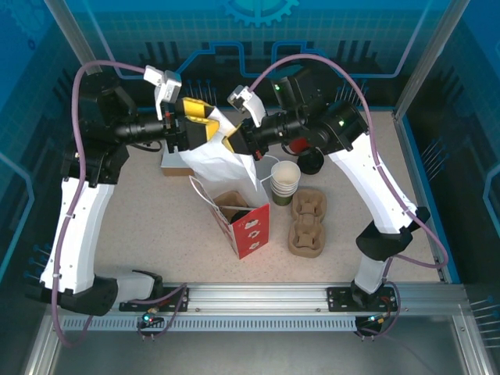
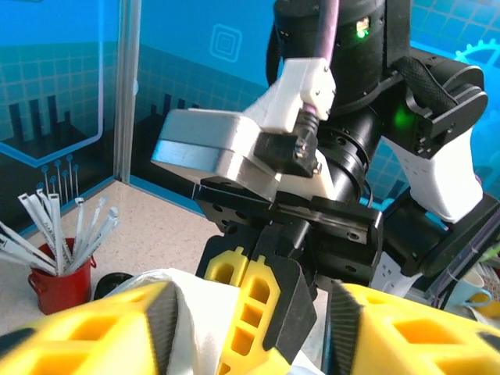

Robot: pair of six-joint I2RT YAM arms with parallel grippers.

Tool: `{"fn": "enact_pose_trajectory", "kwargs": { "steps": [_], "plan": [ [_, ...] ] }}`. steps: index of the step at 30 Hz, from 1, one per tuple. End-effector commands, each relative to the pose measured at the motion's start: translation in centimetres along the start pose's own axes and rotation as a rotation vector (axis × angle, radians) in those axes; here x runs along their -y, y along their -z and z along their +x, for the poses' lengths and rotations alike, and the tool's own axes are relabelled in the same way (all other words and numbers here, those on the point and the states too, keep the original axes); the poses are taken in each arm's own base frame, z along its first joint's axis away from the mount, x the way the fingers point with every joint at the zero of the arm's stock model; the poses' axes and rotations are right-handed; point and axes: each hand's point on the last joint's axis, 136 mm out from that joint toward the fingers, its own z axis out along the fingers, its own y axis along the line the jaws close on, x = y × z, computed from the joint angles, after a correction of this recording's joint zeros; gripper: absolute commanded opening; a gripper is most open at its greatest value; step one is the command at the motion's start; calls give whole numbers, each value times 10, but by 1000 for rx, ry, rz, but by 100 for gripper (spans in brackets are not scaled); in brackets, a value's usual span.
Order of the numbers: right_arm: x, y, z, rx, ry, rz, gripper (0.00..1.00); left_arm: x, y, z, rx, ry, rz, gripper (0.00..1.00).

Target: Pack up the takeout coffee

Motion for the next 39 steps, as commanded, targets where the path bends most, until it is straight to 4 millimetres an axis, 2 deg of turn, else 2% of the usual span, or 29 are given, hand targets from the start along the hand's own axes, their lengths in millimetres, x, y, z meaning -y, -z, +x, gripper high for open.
{"fn": "enact_pose_trajectory", "kwargs": {
  "steps": [1,7,13,18,25,39],
  "plan": [
    [-10,15,5,-11,-13,43,4,20,18,-8,39,-81,-68,72],
    [3,14,23,-76,-43,143,4,15,45,5,89,-95,-285,82],
    [1,5,39,-143,-64,163,4,8,79,32,167,-57,-488,84],
    [6,-3,59,-226,-77,203,4,6,95,53,159,-35,-581,85],
    [9,-18,78,-316,-80,235,4,4,102,69,126,-13,-623,86],
    [24,-57,110,-479,-124,247,5,4,102,73,119,-7,-620,87]
  ]
}}
